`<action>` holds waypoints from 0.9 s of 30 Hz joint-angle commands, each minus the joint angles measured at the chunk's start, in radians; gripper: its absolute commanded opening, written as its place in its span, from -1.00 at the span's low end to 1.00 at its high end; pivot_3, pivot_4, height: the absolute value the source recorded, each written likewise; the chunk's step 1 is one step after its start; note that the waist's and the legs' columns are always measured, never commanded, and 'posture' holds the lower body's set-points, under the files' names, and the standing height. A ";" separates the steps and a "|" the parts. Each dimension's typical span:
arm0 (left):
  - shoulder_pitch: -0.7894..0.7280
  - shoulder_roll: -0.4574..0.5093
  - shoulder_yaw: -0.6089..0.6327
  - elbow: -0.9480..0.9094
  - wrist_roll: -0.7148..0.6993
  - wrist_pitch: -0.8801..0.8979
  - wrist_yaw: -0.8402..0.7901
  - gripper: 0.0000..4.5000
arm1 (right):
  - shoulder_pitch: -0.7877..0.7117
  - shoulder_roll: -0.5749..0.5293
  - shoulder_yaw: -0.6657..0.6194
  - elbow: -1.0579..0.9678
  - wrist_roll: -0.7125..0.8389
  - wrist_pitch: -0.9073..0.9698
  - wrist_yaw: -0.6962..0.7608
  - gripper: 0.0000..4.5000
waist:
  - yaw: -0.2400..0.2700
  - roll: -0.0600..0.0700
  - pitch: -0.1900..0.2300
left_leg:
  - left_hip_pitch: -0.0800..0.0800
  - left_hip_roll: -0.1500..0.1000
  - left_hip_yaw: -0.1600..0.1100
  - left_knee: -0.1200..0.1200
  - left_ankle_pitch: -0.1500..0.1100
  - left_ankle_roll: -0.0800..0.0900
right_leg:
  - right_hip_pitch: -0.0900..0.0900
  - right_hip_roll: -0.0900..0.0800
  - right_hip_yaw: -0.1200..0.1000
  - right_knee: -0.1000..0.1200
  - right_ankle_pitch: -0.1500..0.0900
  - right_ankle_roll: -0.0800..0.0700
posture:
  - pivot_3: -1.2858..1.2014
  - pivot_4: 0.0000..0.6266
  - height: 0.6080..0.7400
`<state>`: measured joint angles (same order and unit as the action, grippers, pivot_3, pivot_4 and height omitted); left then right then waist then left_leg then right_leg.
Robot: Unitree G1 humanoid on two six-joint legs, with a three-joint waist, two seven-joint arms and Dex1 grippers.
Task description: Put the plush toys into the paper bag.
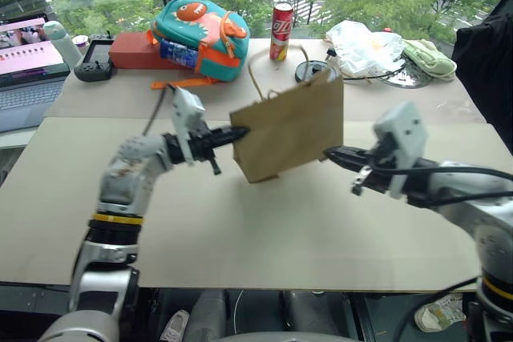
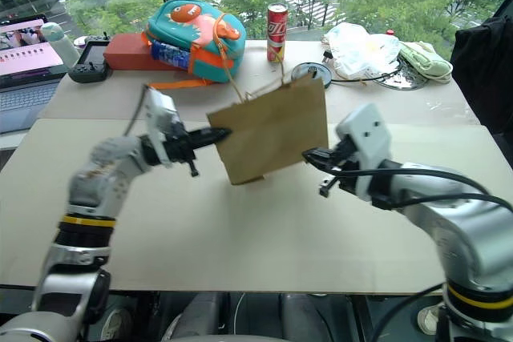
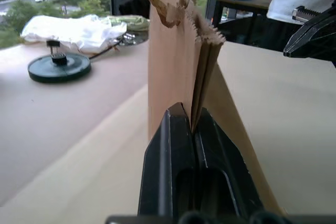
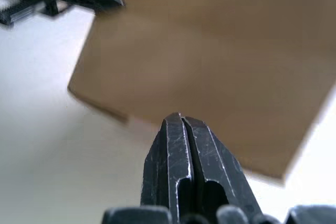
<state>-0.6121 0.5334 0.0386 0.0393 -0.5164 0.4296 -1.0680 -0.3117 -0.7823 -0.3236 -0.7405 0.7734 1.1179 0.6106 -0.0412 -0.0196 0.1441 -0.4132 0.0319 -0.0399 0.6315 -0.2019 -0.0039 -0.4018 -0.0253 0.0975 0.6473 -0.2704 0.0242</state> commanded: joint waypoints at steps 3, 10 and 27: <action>0.024 0.155 0.036 -0.107 -0.091 0.051 -0.191 -0.98 | 0.043 -0.094 -0.212 0.033 0.102 -0.072 0.124 -1.00 | -0.003 0.000 0.000 | 0.002 0.000 0.001 0.000 0.000 0.000 | 0.001 0.000 0.000 0.000 0.000 0.000 | 0.03 -0.52 0.98; 0.069 0.282 0.007 -0.090 -0.083 0.009 -0.403 -0.98 | 0.084 -0.132 -0.227 0.107 0.097 -0.162 0.188 -1.00 | -0.002 0.000 0.000 | 0.008 0.001 0.002 0.000 0.000 0.000 | 0.007 0.000 0.000 -0.001 -0.005 0.006 | 0.03 -0.52 0.98; 0.110 0.239 -0.045 0.011 0.024 -0.262 -0.512 -0.98 | 0.083 -0.158 -0.148 0.118 0.120 -0.214 0.192 -1.00 | 0.000 0.000 0.001 | 0.008 0.001 0.003 0.000 0.000 0.000 | 0.007 0.000 0.001 -0.001 -0.005 0.006 | 0.03 -0.52 0.98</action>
<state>-0.5209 0.7732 -0.0194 0.0735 -0.4998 0.1999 -1.5828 -0.2147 -0.9283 -0.4540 -0.5919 0.8701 0.9169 0.8098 -0.0415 -0.0197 0.1447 -0.4057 0.0327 -0.0372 0.6313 -0.2019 -0.0039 -0.3946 -0.0256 0.0984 0.6458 -0.2754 0.0304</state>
